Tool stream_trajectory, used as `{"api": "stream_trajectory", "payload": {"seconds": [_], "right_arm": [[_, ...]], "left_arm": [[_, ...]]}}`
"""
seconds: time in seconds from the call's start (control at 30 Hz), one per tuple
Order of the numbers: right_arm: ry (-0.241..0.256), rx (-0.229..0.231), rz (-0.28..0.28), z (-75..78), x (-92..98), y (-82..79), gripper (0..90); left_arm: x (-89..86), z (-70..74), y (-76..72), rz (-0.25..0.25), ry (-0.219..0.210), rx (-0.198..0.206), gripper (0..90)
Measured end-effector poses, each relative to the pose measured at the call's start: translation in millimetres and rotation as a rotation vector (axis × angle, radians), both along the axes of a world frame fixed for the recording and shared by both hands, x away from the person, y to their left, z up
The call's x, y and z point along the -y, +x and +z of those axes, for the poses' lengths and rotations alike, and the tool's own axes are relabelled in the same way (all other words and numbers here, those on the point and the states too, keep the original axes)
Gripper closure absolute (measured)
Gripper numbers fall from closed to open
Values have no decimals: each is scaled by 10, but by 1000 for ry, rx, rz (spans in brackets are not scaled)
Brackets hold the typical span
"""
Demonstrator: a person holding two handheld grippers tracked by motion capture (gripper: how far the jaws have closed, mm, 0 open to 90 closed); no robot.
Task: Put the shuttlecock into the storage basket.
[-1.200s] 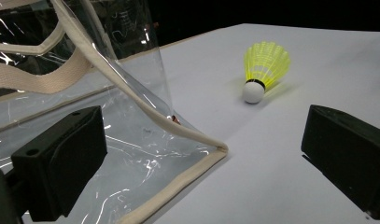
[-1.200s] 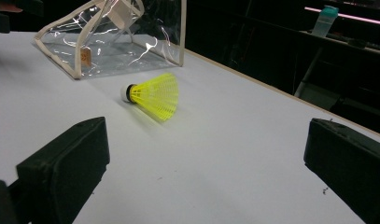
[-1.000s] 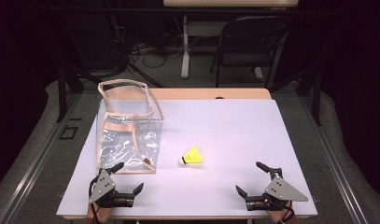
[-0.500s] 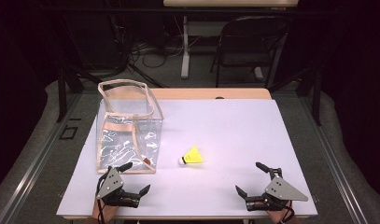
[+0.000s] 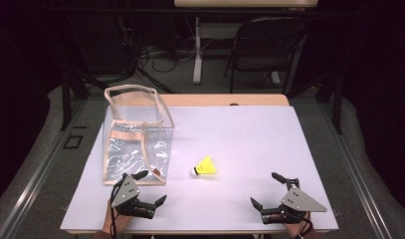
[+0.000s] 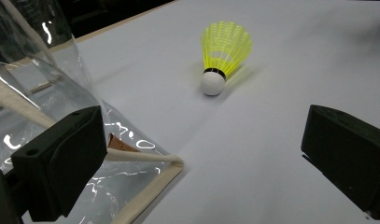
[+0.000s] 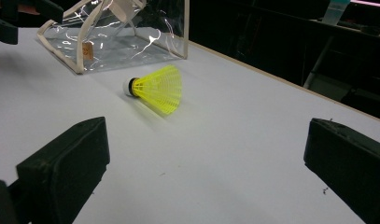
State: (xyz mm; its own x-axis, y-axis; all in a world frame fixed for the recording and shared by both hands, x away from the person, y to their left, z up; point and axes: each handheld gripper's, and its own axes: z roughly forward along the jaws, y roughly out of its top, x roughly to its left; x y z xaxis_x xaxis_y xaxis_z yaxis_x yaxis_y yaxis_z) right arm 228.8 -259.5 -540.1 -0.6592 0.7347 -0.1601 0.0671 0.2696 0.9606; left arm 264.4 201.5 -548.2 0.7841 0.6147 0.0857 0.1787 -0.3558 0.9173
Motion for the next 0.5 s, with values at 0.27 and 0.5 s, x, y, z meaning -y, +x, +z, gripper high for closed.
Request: {"api": "stream_trajectory", "payload": {"seconds": [0.27, 0.5], "right_arm": [[-5, -2, 8, -4, -10, 17, 0], [-8, -3, 14, -5, -21, 21, 0]], "left_arm": [[44, 35, 42, -17, 11, -5, 0], [140, 70, 84, -47, 21, -10, 0]]}}
